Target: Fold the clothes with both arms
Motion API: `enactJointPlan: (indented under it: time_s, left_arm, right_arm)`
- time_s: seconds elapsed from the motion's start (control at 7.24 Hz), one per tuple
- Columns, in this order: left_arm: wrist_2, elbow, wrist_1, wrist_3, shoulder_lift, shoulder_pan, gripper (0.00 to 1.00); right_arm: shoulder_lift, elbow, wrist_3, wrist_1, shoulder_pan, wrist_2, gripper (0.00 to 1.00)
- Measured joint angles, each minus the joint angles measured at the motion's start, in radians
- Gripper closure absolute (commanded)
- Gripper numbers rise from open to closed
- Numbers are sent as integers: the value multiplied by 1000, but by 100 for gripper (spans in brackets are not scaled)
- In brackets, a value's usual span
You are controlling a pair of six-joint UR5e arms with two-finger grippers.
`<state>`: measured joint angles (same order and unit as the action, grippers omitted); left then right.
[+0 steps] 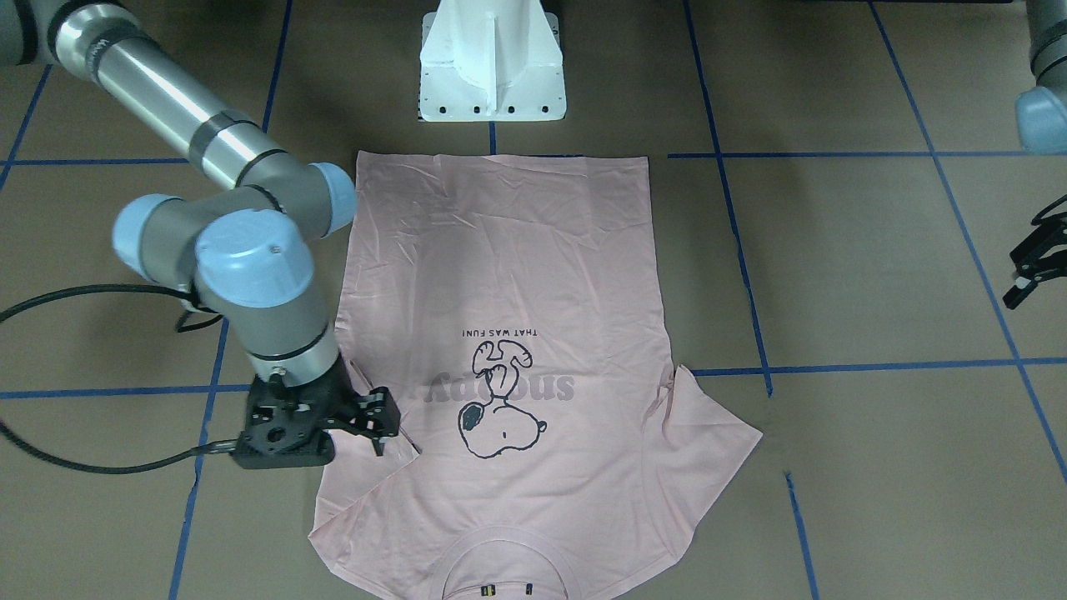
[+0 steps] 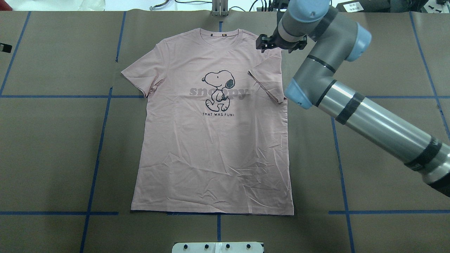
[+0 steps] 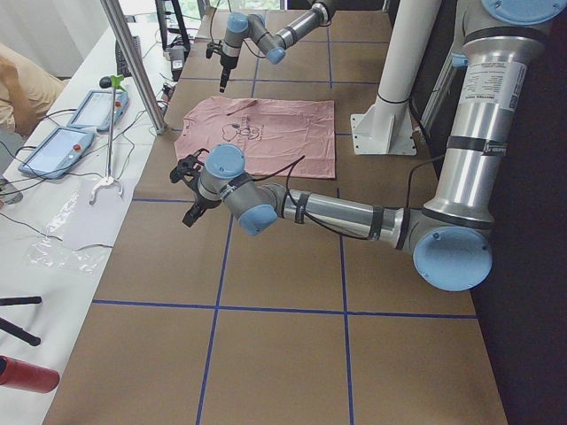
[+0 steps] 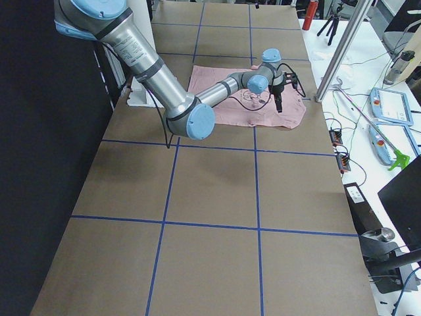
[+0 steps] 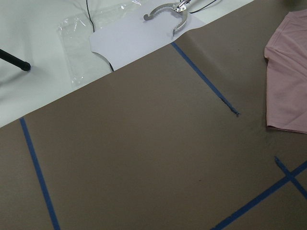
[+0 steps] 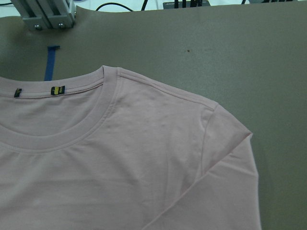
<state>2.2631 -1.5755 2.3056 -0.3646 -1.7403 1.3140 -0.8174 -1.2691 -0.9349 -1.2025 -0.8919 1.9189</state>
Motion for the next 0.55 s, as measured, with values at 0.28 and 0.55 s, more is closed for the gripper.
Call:
enactJointPlan:
  time_s: [0.28,0.55]
  left_arm:
    - [-124,13,-2,-201,-62,-121,21]
    - [-264,87,-1,-370,-157,-248,22]
  right_arm:
    - [-150,-109,209,5,-152,184,0]
    - [-265,-176,342,8,-231,259,0]
